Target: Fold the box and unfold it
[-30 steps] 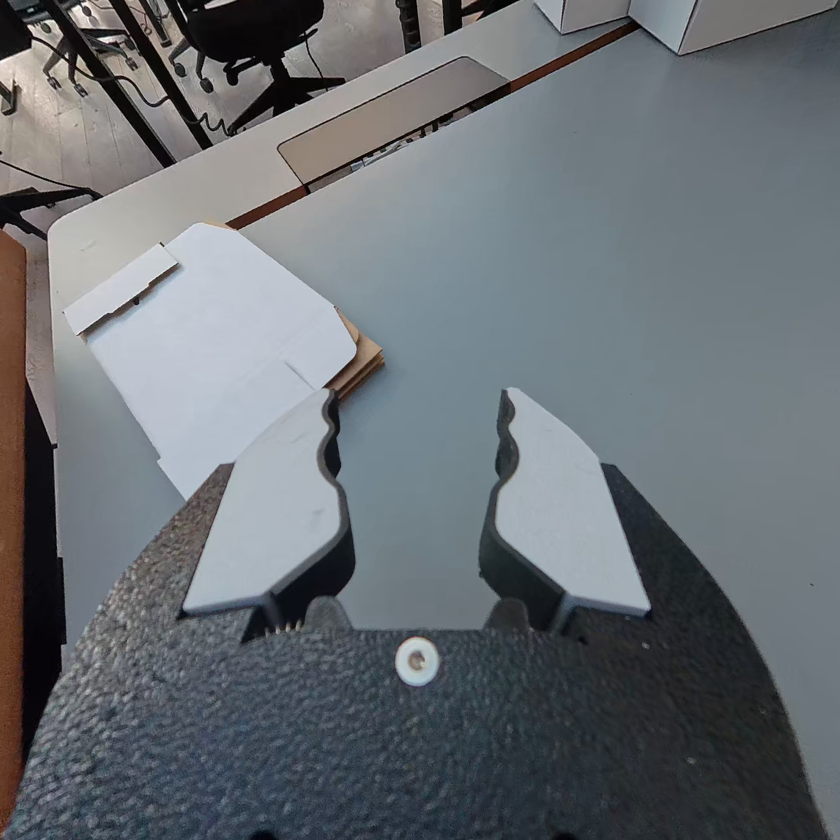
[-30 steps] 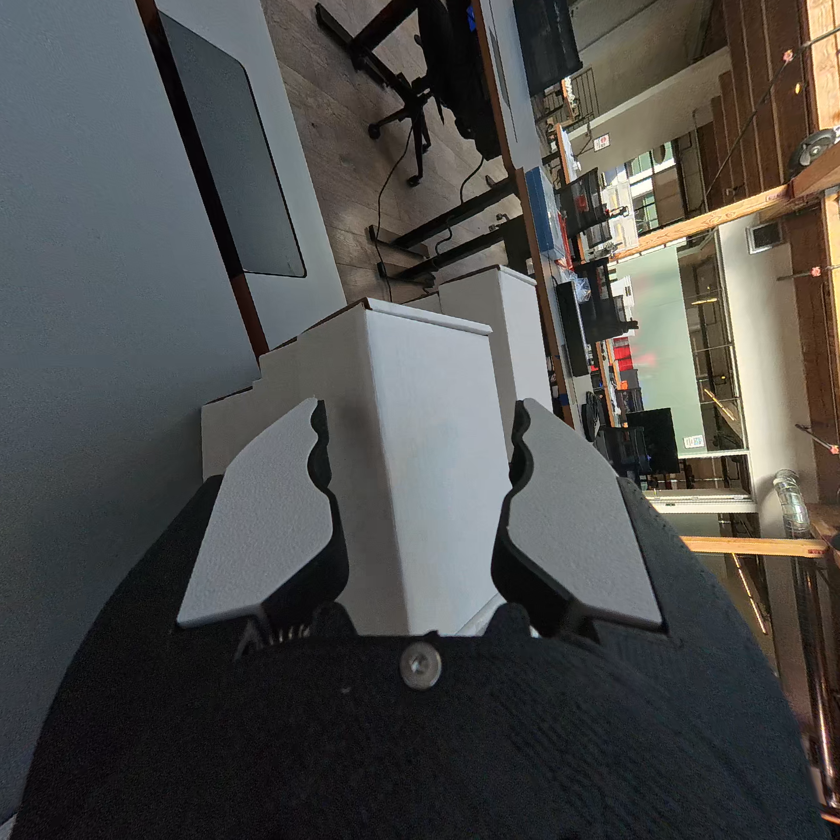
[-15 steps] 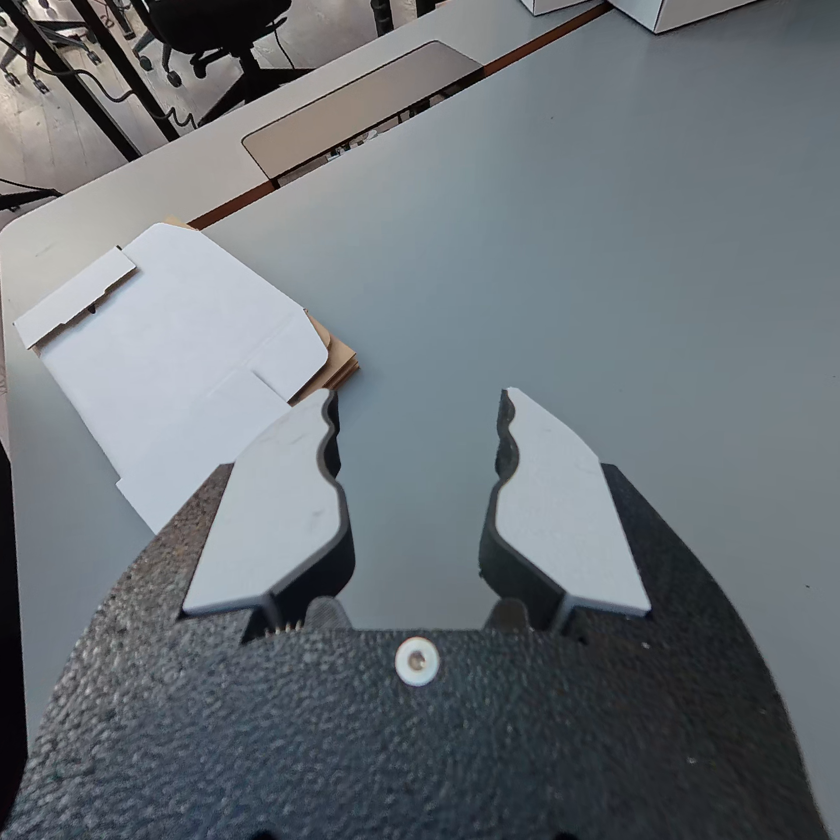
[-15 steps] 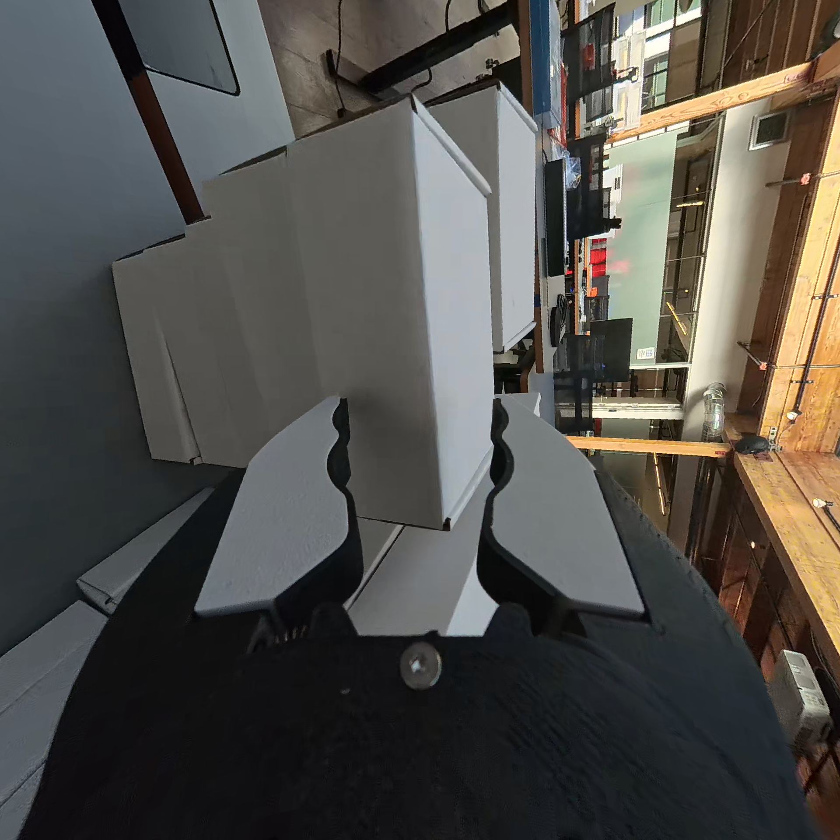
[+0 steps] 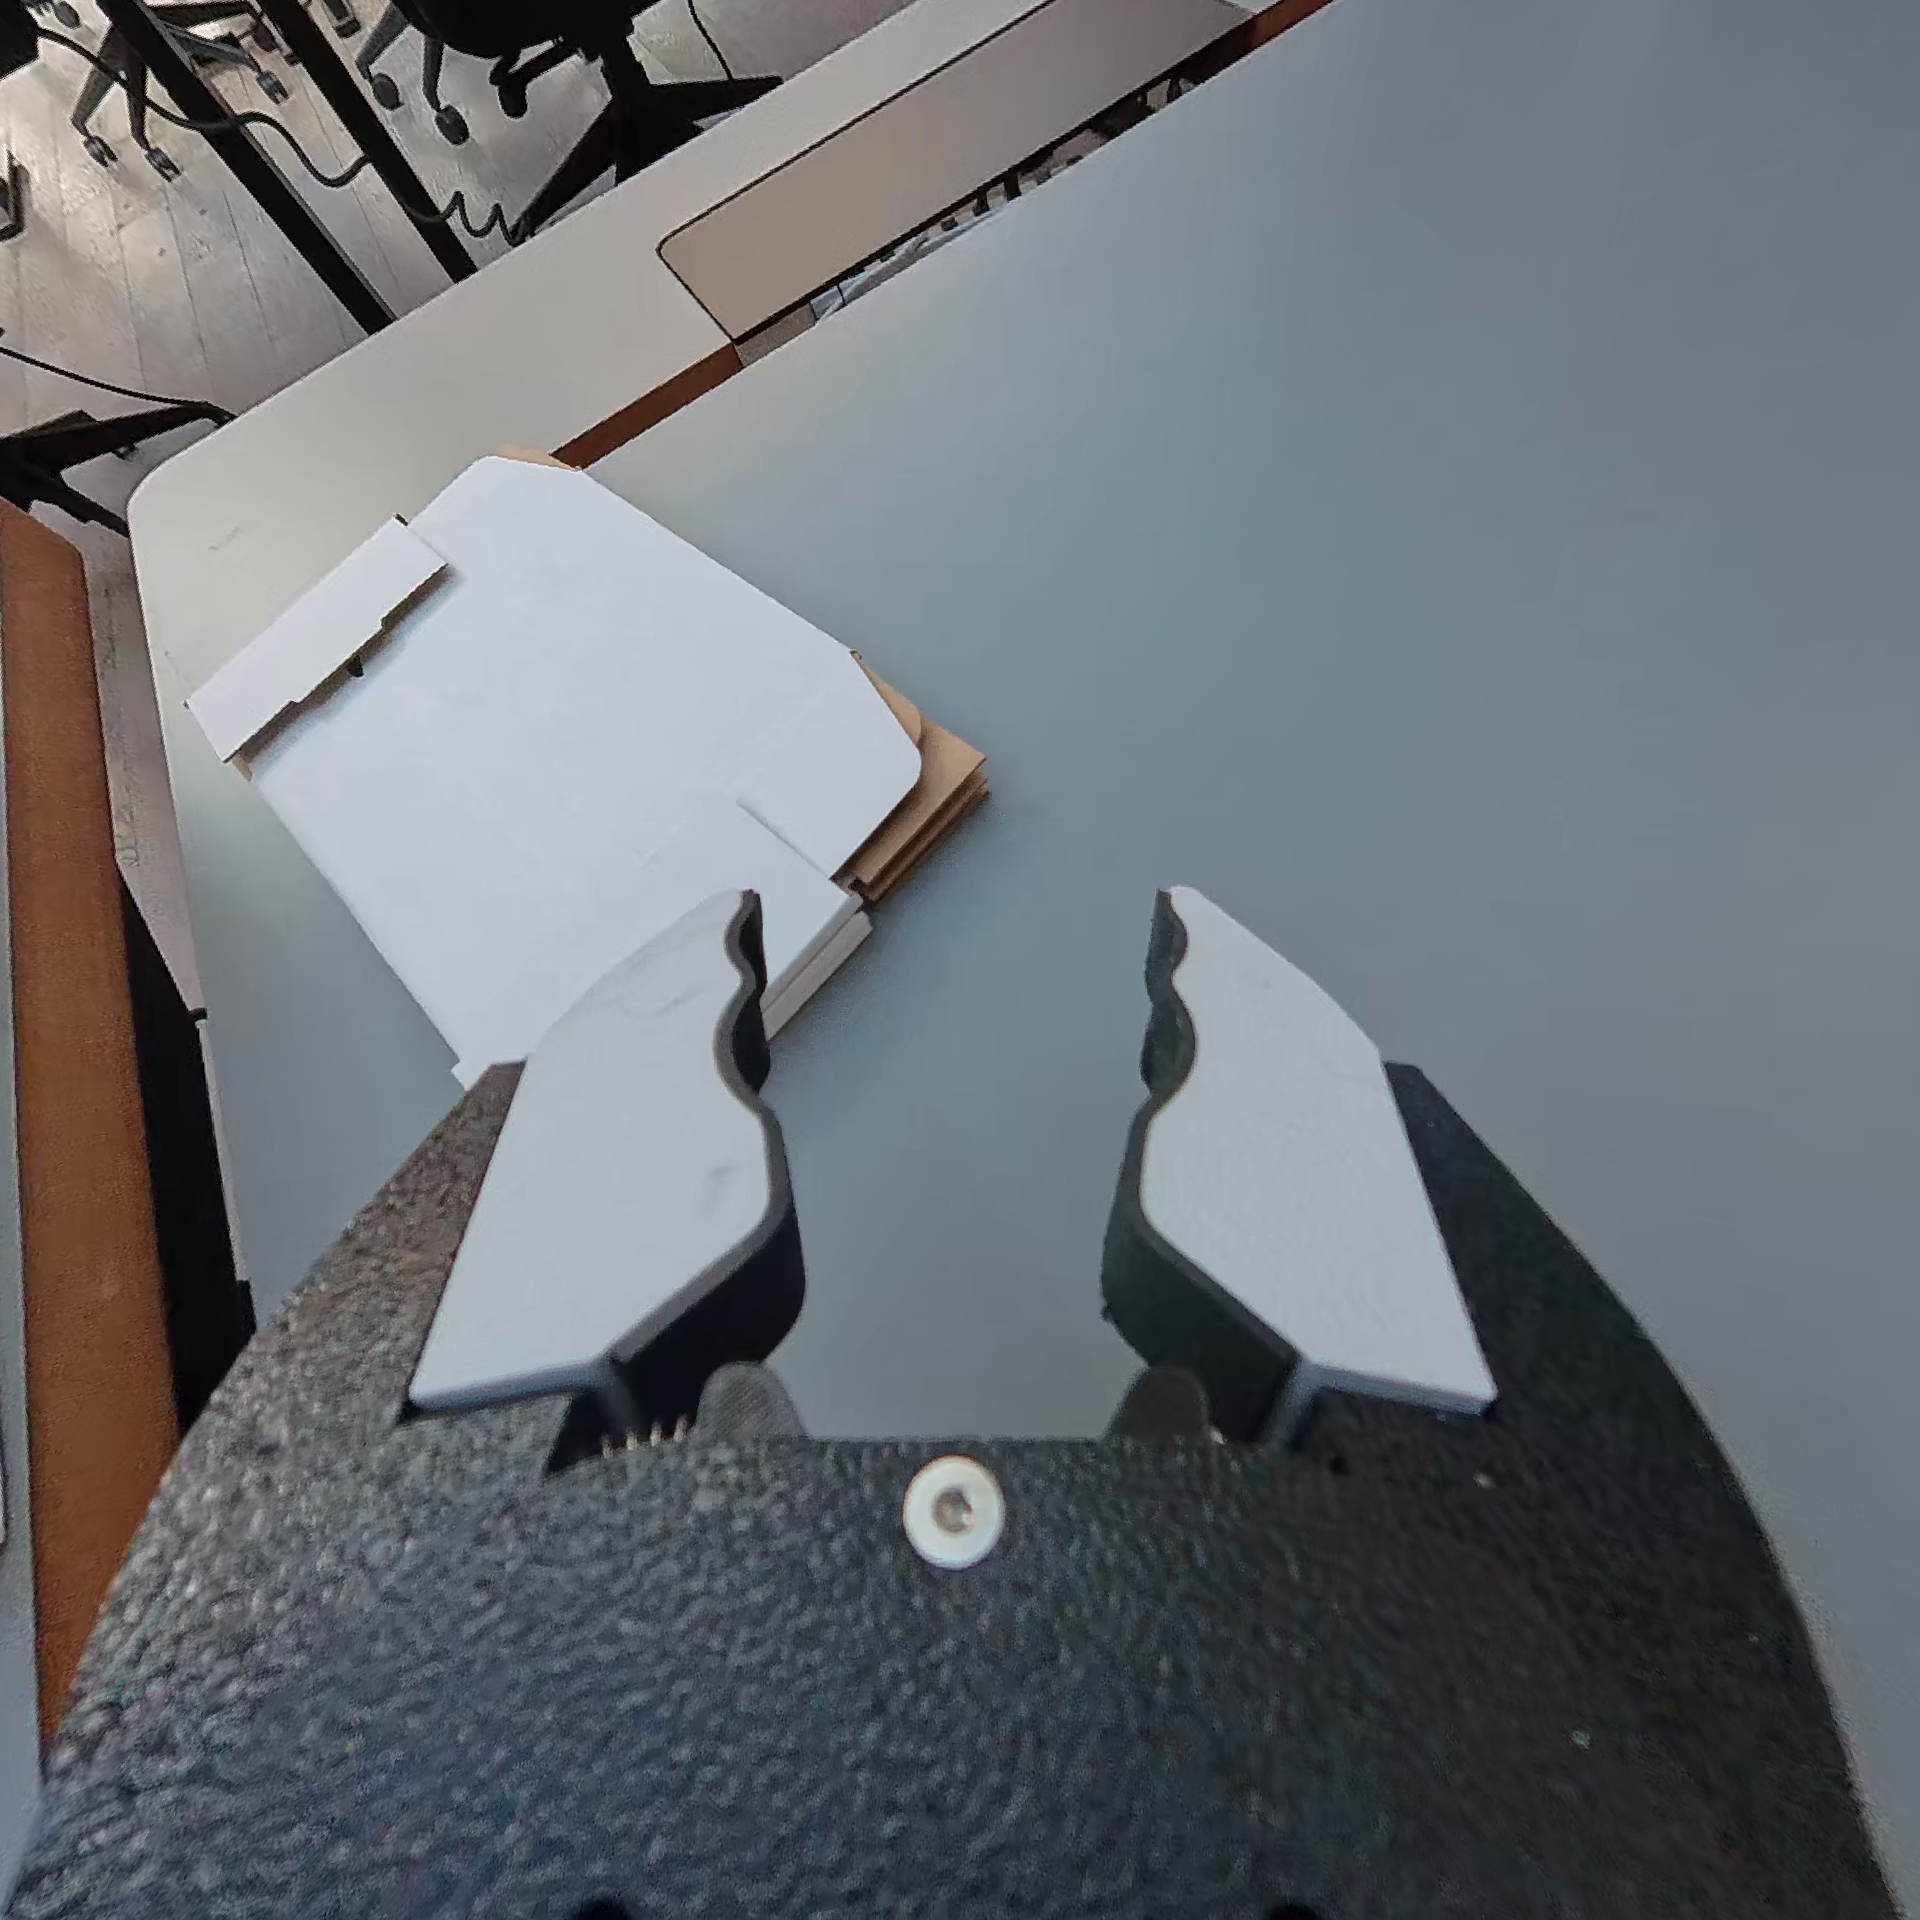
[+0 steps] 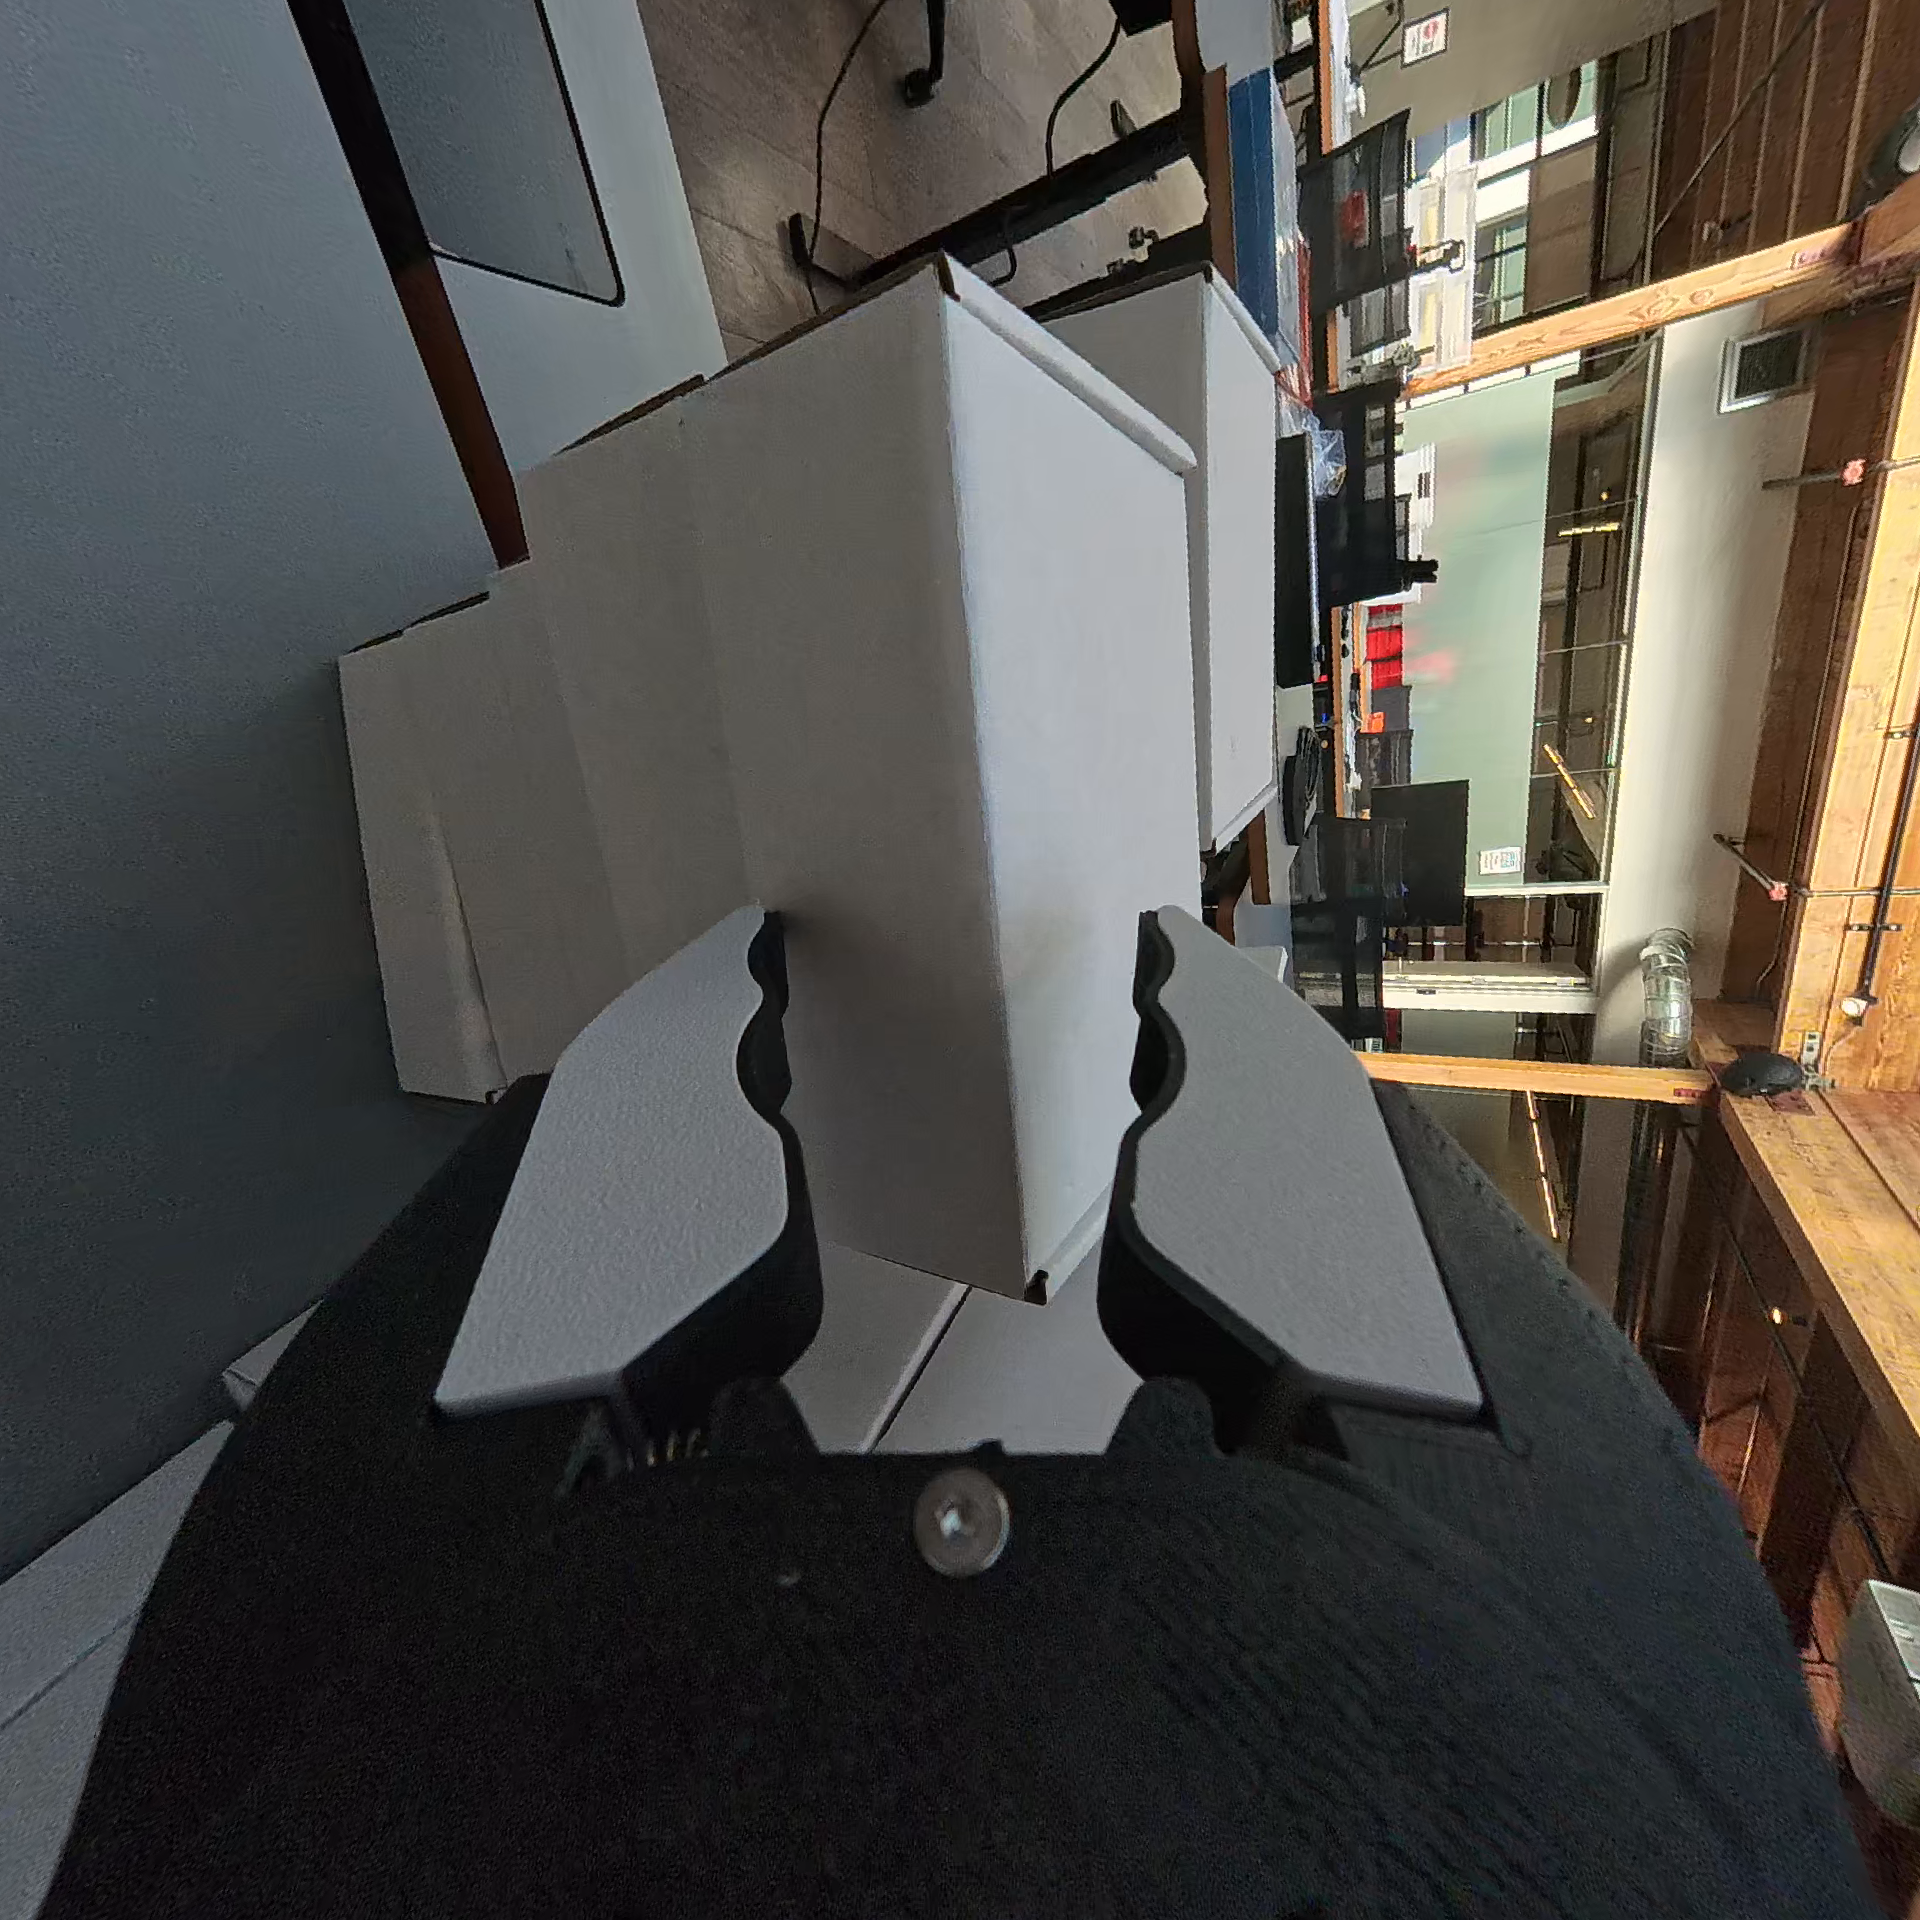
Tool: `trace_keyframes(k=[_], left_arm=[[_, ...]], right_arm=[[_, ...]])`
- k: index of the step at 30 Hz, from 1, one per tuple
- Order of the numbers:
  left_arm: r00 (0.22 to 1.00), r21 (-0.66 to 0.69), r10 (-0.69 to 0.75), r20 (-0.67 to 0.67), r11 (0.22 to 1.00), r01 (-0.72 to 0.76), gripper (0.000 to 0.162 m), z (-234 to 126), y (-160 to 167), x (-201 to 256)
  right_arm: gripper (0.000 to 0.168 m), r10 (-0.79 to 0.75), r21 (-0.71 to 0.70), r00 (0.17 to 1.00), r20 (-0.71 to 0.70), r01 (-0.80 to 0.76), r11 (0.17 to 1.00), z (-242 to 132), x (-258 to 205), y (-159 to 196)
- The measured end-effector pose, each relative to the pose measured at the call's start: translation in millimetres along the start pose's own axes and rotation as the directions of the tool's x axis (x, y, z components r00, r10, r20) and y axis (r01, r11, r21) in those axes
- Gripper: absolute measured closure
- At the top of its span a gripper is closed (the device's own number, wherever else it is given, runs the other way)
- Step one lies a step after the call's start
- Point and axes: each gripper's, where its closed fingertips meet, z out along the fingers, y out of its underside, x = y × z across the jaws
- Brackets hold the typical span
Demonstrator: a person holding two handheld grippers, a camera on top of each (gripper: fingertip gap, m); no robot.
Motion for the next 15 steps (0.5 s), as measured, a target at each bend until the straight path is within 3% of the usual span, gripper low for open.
trace_keyframes(k=[6,15], left_arm=[[0.997,-0.083,0.069,-0.017,0.994,-0.070,0.084,29.6,-1.1,-30.1],[0.980,-0.248,0.132,-0.148,0.954,-0.166,0.076,68.5,15.2,-68.9]], right_arm=[[0.100,0.055,0.038,0.998,0.010,-0.056,0.998,-10.0,-3.2,-3.7],[0.095,0.157,0.146,0.986,-0.062,-0.147,0.978,-70.0,-14.4,-30.0]])
